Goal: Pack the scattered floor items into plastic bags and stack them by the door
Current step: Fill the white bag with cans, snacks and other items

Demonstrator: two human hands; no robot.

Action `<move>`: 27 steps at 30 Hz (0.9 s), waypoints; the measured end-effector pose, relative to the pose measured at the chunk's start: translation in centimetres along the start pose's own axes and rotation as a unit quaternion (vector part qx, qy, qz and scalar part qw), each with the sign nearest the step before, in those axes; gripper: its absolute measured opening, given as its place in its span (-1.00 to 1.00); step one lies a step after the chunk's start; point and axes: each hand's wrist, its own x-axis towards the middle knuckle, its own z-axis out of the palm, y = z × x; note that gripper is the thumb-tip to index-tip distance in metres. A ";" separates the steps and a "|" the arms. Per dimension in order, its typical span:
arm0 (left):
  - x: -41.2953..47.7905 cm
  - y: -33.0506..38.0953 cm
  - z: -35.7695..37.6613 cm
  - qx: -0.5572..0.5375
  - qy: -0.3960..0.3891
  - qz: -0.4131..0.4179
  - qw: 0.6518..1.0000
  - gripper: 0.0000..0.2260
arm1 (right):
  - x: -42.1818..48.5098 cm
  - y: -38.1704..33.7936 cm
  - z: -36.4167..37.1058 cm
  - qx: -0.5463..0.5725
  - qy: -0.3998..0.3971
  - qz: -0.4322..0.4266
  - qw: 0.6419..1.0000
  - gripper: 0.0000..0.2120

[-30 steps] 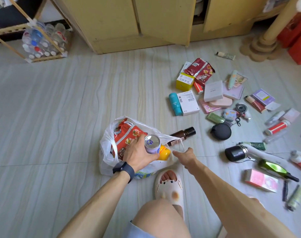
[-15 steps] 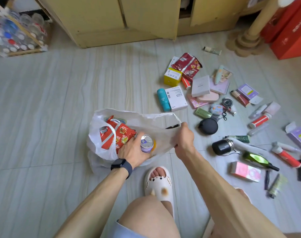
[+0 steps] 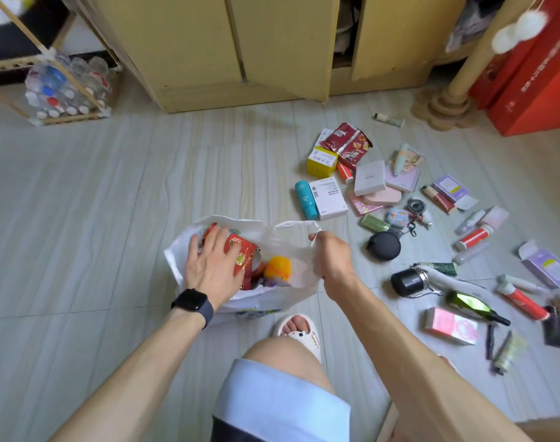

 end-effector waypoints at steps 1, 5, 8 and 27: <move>-0.1 -1.3 -0.4 0.053 -0.008 -0.045 0.998 -0.52 | -0.2 -0.2 0.1 -0.004 -0.011 -0.010 1.000 -0.79; -0.9 -6.3 -2.2 0.028 -0.199 -0.257 0.945 -0.62 | -1.5 -0.2 0.5 -0.061 -0.056 -0.039 0.996 -0.73; -2.0 -9.2 -3.2 -0.116 -0.271 -0.289 0.911 -0.68 | -3.1 -0.3 0.7 -0.084 -0.073 -0.032 0.993 -0.64; -2.7 -4.6 -10.2 0.053 -0.092 -0.206 0.973 -0.60 | -5.3 -3.0 1.9 -0.563 -0.095 -0.278 0.773 -0.77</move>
